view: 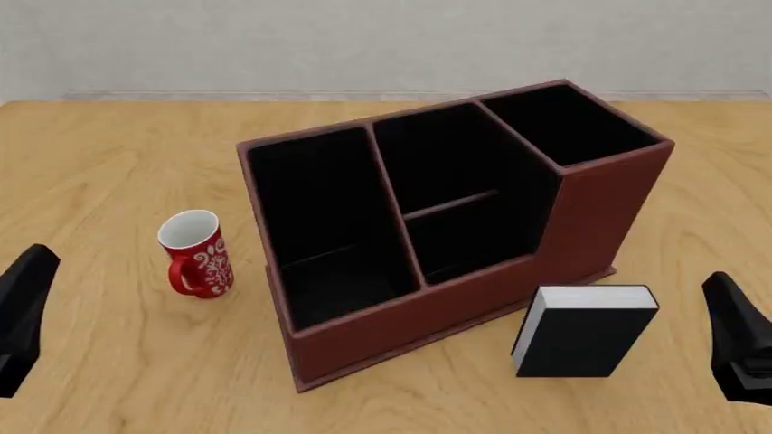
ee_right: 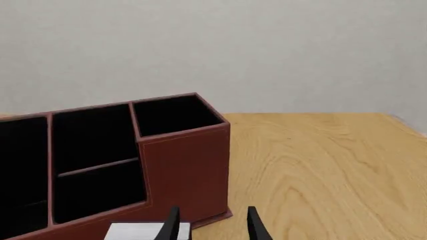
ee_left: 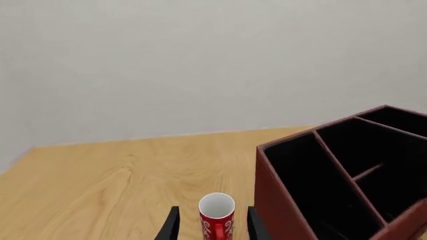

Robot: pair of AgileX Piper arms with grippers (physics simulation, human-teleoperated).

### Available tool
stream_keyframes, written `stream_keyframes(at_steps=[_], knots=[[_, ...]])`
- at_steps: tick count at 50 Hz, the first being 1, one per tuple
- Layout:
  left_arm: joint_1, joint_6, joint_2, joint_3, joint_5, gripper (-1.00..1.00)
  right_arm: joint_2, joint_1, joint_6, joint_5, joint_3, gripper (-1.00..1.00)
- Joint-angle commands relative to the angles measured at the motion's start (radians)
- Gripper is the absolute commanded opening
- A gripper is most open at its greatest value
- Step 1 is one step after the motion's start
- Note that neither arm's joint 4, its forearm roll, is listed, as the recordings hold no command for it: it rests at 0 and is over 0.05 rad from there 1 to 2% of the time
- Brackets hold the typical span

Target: Pick up the book and place it in the back compartment of the caddy.

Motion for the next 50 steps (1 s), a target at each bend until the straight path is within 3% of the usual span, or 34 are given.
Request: stream_keyframes(at_steps=[1,9,11,14,23,32,50], knots=[[-0.069,-0.008,0.057,-0.077,0.016,1.00,0.013,-0.001,0.005,-0.010,0.000,1.00],[-0.144,-0.011,0.109,-0.140,0.028,1.00,0.016,-0.001,0.005,-0.013,0.000,1.00],[-0.208,0.010,0.142,-0.160,0.018,1.00,0.010,0.000,-0.001,-0.011,0.001,1.00],[-0.230,-0.027,0.144,-0.182,0.031,1.00,0.009,-0.001,0.000,-0.010,0.001,1.00],[-0.274,-0.038,0.198,-0.224,0.033,1.00,0.009,-0.001,0.001,-0.009,0.000,1.00],[-0.393,0.010,0.331,-0.351,0.027,1.00,0.012,-0.001,0.002,-0.011,0.001,1.00],[-0.605,0.025,0.559,-0.507,-0.023,1.00,0.004,-0.001,-0.001,-0.005,0.000,1.00]])
